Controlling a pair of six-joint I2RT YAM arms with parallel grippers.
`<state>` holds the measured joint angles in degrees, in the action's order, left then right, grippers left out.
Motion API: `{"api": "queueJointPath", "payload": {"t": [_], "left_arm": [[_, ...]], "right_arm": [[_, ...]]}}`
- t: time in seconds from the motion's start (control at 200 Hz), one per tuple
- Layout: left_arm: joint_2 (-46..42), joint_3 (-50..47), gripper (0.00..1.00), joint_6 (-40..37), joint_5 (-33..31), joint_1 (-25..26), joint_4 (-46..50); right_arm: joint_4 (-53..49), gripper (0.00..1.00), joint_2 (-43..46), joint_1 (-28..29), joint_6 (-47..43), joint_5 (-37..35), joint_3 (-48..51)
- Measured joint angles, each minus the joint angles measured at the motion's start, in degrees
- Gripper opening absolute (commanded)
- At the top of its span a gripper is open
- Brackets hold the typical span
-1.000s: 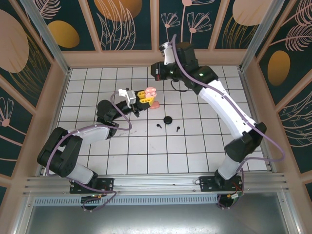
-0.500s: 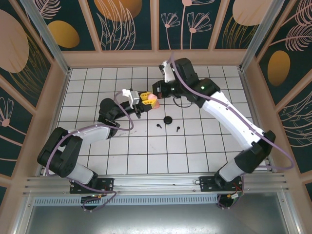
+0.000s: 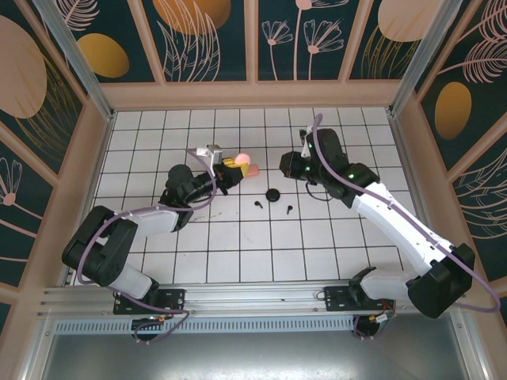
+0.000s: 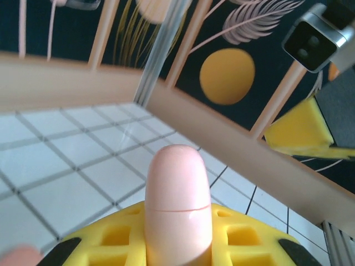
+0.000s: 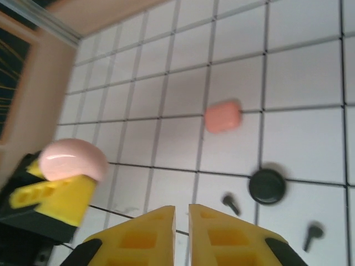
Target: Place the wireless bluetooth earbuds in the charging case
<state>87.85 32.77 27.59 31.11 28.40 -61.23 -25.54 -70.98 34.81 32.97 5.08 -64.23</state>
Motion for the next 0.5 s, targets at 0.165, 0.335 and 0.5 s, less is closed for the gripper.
{"api": "queueJointPath", "payload": {"t": [0.165, 0.335, 0.5], "left_arm": [[0.7, -5.1, 0.00, 4.9, -3.8, 0.0, 3.0], [5.2, -5.1, 0.05, 9.5, -7.2, -0.1, 4.8], [13.8, -2.3, 0.07, 14.6, -7.6, -1.6, 5.4]], "right_arm": [[1.2, 0.19, 0.1, 0.0, 1.6, -1.3, 6.1], [2.8, 0.21, 0.0, 0.0, 2.2, -2.3, 7.5], [4.2, 0.22, 0.0, 0.0, 3.1, -2.6, 8.1]]}}
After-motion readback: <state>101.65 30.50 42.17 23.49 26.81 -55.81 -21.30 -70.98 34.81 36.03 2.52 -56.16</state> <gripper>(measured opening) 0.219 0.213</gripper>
